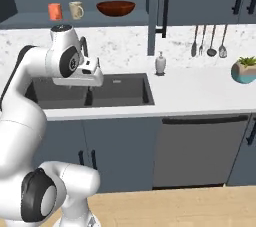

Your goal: Gather all objects into one cabinet and sort the glasses and bowls to opposite sides.

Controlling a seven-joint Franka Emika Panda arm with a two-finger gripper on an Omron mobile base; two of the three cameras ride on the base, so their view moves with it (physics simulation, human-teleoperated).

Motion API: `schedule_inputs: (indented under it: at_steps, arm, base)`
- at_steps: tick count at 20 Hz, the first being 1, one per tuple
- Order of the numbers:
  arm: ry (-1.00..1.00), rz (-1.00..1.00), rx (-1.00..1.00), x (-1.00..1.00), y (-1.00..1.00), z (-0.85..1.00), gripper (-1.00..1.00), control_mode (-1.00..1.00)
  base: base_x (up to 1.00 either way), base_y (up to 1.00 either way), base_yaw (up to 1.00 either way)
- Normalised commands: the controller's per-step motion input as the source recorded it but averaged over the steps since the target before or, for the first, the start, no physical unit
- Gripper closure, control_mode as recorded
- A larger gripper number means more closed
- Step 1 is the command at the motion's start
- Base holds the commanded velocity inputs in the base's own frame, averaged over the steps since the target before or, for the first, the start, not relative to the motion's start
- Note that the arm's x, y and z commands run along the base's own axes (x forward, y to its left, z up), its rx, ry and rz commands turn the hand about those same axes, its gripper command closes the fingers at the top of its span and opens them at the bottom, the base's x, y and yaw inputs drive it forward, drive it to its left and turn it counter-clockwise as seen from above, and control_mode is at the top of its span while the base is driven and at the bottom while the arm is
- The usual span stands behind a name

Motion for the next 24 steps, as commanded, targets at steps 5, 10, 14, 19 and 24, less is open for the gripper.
schedule_inputs:
  at_steps: [5, 10, 14, 19, 24]
  arm:
    - [0.0, 0.0, 0.0, 0.0, 0.0, 0.0, -1.0, 1.0]
    - [0.0, 0.0, 0.0, 0.0, 0.0, 0.0, -1.0, 1.0]
    - [0.0, 0.0, 0.0, 0.0, 0.0, 0.0, -1.0, 1.0]
    - [0.0, 0.0, 0.0, 0.0, 0.0, 0.0, -1.0, 1.0]
    - [0.0, 0.0, 0.0, 0.0, 0.0, 0.0, -1.0, 1.0]
  base:
    - [-0.13, 0.0, -0.42]
    - [-0.13, -0.01, -0.5]
    - [-0.15, -0.06, -0.54]
    - [-0.15, -0.07, -0.56]
    - [-0.13, -0.07, -0.57]
